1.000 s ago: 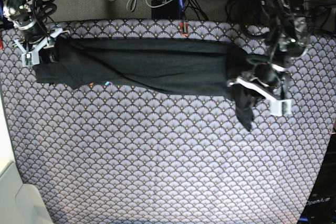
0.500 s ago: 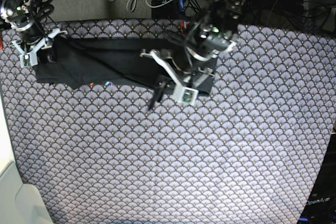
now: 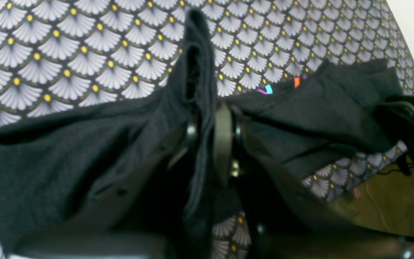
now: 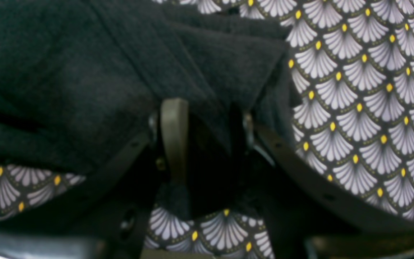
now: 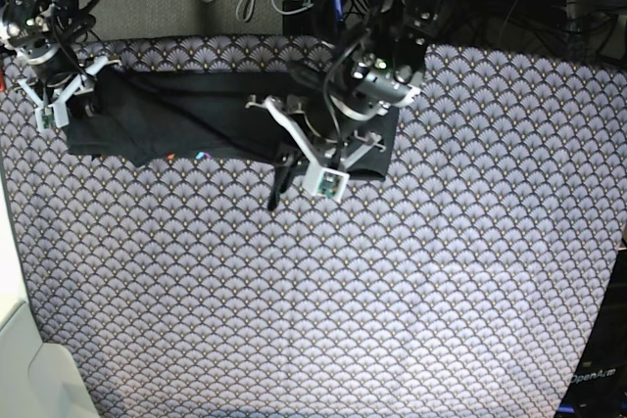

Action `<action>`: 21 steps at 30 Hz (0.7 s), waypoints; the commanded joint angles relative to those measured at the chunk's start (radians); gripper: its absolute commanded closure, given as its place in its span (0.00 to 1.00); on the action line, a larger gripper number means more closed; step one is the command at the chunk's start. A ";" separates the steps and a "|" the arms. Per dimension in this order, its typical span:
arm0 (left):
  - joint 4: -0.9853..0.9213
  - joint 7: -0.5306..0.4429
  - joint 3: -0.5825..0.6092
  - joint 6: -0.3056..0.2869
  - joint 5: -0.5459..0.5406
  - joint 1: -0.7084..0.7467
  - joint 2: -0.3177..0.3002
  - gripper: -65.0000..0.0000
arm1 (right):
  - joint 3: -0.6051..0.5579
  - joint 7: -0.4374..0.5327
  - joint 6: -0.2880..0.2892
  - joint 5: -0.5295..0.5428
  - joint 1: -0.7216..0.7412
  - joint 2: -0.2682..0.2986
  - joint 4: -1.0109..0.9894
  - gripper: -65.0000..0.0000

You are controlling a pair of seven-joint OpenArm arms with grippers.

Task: Fold the T-shirt properly
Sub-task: 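Lift the strip end with the left gripper and fold it toward the right gripper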

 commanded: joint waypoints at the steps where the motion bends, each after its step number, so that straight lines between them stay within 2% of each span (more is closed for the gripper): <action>1: 0.006 -0.021 0.003 -0.003 -0.009 -0.013 0.011 0.99 | 0.006 0.021 0.003 0.011 0.003 0.015 0.016 0.68; 12: -0.001 -0.034 0.007 -0.003 -0.015 -0.016 0.027 0.98 | 0.004 0.021 0.003 0.011 0.003 0.023 0.016 0.68; 13: 0.000 -0.034 0.007 -0.003 -0.018 -0.016 0.026 0.94 | 0.003 0.021 0.003 0.011 0.001 0.028 0.016 0.68; 16: 0.005 -0.034 0.006 -0.003 -0.020 -0.008 0.026 0.73 | 0.003 0.021 0.003 0.011 0.001 0.029 0.016 0.68; 18: 0.006 -0.034 0.007 -0.012 -0.025 -0.007 0.026 0.63 | 0.003 0.021 0.003 0.011 0.000 0.029 0.016 0.68; 21: 0.008 -0.036 0.001 -0.014 -0.106 -0.011 0.023 0.62 | 0.003 0.021 0.003 0.011 -0.002 0.038 0.016 0.68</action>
